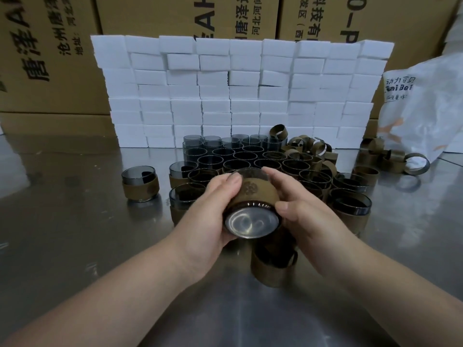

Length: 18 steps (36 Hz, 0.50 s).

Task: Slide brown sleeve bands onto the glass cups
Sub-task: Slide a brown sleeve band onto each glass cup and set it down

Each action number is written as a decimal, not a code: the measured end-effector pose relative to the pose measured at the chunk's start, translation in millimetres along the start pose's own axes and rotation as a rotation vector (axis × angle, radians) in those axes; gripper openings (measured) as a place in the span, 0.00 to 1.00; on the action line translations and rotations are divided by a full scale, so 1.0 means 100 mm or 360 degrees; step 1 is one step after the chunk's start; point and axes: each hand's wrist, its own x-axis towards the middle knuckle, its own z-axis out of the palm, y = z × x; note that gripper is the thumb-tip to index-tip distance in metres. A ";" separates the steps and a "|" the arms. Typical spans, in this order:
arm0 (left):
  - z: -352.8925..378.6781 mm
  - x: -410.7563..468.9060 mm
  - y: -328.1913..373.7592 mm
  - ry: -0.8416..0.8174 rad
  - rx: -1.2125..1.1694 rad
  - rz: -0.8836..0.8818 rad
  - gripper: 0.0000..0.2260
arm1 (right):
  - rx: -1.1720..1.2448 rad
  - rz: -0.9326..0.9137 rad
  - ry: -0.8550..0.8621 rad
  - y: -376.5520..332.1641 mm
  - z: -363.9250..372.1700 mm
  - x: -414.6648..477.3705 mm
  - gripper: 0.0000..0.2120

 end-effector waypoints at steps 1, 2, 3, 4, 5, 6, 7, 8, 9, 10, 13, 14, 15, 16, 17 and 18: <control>0.00 0.00 0.00 0.0019 0.0070 0.0060 0.15 | -0.0093 -0.0062 -0.0004 -0.01 0.00 0.02 0.28; -0.01 0.00 -0.01 0.0032 0.0142 0.0123 0.13 | -0.0197 -0.0120 -0.0018 -0.01 0.01 0.03 0.29; -0.01 0.00 -0.01 0.0036 0.0219 0.0176 0.11 | -0.0275 -0.0163 -0.0033 -0.02 0.02 0.02 0.30; -0.01 -0.01 -0.01 0.0027 0.0301 0.0225 0.09 | -0.0317 -0.0199 -0.0039 -0.01 0.03 -0.01 0.29; 0.00 -0.01 -0.02 0.0012 0.0383 0.0267 0.08 | -0.0320 -0.0230 -0.0029 0.00 0.03 -0.04 0.27; 0.00 -0.02 -0.03 -0.0003 0.0461 0.0300 0.07 | -0.0311 -0.0263 -0.0013 0.01 0.03 -0.07 0.23; 0.00 -0.03 -0.04 -0.0008 0.0521 0.0320 0.07 | -0.0308 -0.0286 -0.0001 0.03 0.03 -0.10 0.20; -0.01 -0.03 -0.05 -0.0013 0.0573 0.0339 0.08 | -0.0325 -0.0296 0.0002 0.03 0.03 -0.10 0.18; -0.02 -0.04 -0.06 -0.0011 0.0640 0.0368 0.09 | -0.0352 -0.0299 -0.0007 0.04 0.02 -0.10 0.18; -0.02 -0.04 -0.06 0.0001 0.0727 0.0415 0.10 | -0.0382 -0.0302 -0.0017 0.04 0.02 -0.09 0.19; -0.03 -0.05 -0.05 0.0045 0.0921 0.0538 0.14 | -0.0432 -0.0321 -0.0048 0.04 0.01 -0.08 0.24; -0.03 -0.06 -0.05 0.0051 0.0937 0.0550 0.15 | -0.0452 -0.0335 -0.0056 0.04 0.01 -0.08 0.24; -0.03 -0.06 -0.05 0.0056 0.0947 0.0552 0.15 | -0.0476 -0.0350 -0.0061 0.04 0.01 -0.08 0.24; -0.03 -0.06 -0.05 0.0068 0.0957 0.0554 0.15 | -0.0502 -0.0363 -0.0063 0.05 0.01 -0.08 0.24; -0.02 -0.06 -0.06 0.0081 0.0968 0.0554 0.15 | -0.0530 -0.0372 -0.0062 0.05 0.01 -0.09 0.23; -0.03 -0.06 -0.06 0.0093 0.0977 0.0557 0.15 | -0.0564 -0.0382 -0.0062 0.04 0.01 -0.08 0.23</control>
